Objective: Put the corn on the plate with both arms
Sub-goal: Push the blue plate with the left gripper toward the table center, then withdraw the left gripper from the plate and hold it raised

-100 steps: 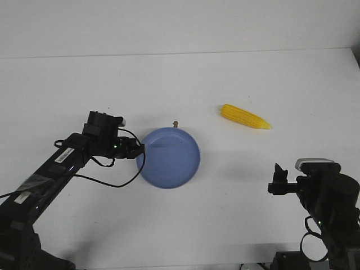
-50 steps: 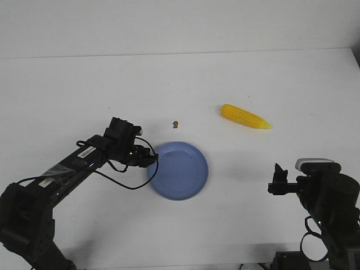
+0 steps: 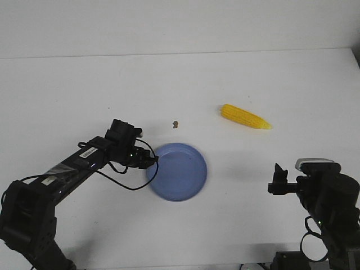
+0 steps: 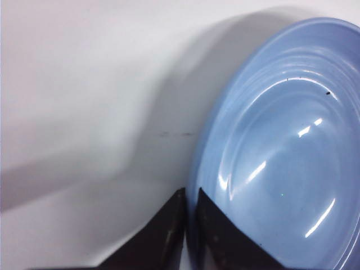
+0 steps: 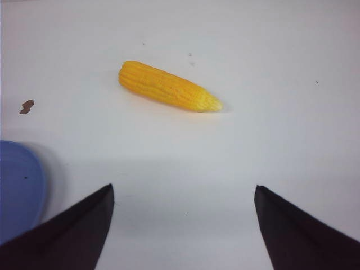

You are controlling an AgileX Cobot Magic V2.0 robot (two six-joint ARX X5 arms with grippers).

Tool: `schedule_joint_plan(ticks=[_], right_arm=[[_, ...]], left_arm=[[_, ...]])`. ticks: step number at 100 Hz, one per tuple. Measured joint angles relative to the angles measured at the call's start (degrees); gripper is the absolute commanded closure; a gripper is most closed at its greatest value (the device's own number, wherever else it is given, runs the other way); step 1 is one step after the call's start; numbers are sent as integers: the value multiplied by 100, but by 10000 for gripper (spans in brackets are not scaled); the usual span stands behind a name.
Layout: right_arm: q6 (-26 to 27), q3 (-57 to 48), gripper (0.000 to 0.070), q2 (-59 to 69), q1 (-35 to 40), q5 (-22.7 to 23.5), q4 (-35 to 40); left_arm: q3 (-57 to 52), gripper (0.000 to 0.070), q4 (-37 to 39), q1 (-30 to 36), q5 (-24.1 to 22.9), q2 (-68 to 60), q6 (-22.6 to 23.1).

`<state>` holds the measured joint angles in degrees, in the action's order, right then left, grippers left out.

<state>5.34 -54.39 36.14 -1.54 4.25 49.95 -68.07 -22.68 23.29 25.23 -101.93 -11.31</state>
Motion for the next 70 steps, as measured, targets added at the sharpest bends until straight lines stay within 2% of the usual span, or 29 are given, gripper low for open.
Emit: schedule_joint_plan(ticks=[5,9,23,27,30,70], right_arm=[[0,0,173,0,0,0,0],[0,0,174,0,0,0,0],[2,0,173,0,0,0,0],[2,0,173,0,0,0,0],[0,0,174,0,0,0,0],[0,0,173,0,0,0,0]], left_arm=[[0,667,0,0,2,0,2],[0,609,0,0,2,0,2],[0,215,0,0,0,-2,0],[0,144,22,-2,61,0,0],[-2,118,55,0,107,11,0],[-2,103,251,-111,0,186,136]])
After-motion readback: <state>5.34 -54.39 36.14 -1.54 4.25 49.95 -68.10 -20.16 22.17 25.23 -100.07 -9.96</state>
